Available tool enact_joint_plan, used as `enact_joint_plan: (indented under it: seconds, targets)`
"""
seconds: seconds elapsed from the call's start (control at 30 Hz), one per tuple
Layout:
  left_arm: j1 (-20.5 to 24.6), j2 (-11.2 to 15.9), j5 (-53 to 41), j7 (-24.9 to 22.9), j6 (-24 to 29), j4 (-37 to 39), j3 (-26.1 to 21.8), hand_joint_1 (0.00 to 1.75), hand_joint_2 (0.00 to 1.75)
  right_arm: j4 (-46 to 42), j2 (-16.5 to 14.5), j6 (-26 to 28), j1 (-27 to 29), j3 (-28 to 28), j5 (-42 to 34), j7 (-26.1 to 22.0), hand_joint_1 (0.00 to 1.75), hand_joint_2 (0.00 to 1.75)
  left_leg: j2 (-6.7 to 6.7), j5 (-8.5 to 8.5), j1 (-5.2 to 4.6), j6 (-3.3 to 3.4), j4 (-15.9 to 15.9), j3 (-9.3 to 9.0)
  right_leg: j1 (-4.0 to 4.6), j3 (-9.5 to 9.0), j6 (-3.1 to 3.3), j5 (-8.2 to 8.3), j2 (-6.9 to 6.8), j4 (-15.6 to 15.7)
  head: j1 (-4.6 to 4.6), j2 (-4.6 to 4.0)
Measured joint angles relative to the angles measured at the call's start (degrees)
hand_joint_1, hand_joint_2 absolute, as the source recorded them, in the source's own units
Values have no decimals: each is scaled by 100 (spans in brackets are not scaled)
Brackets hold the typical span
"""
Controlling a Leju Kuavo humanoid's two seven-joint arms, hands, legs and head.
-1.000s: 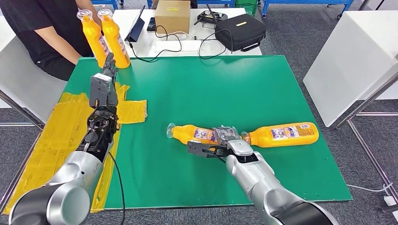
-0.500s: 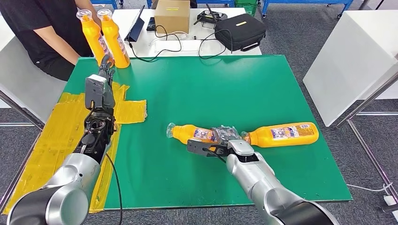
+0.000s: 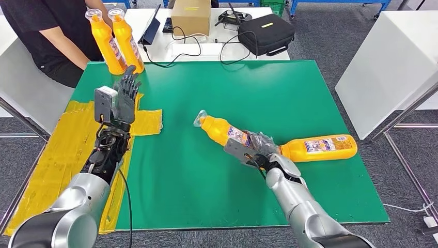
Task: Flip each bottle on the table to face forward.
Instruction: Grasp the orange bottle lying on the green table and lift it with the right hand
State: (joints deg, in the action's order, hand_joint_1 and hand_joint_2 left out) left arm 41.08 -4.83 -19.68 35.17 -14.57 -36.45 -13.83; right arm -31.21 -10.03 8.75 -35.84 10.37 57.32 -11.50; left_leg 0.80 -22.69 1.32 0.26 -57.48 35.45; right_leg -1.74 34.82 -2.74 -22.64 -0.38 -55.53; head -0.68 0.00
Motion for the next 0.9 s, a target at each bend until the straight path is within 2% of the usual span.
enact_joint_plan:
  seconds: [0.13,0.27,0.47,0.67,0.9]
  targets:
    - [-186,-22,285,30,-288,-49,101,0,0,-873,174,-299,254,-179,-213,-60,175,175,1,2,-2,2,-3,29,-1,30,-3,3,-1,0,0,0]
    - [-291,-113,558,-67,-482,-109,196,0,175,-1528,201,-369,494,-220,-186,-29,175,175,1,1,-1,2,-2,46,0,44,-3,2,-1,-1,-1,0]
    - [-534,-158,1048,-189,-693,-497,227,0,175,-2065,92,-374,656,-220,-321,2,175,175,8,1,0,1,0,61,1,65,-2,1,3,-2,-2,0]
    - [-746,-201,1510,-283,-1002,-856,333,0,175,-2190,-29,-398,563,-216,-703,-86,175,175,0,3,0,1,0,71,0,69,-2,2,-4,-3,-1,0]
    - [-852,-474,2017,-508,-1173,-1281,702,0,175,-2075,-316,-297,373,-148,-1000,-186,175,175,-1,3,-2,2,-2,76,0,72,-2,2,-6,-3,-1,0]
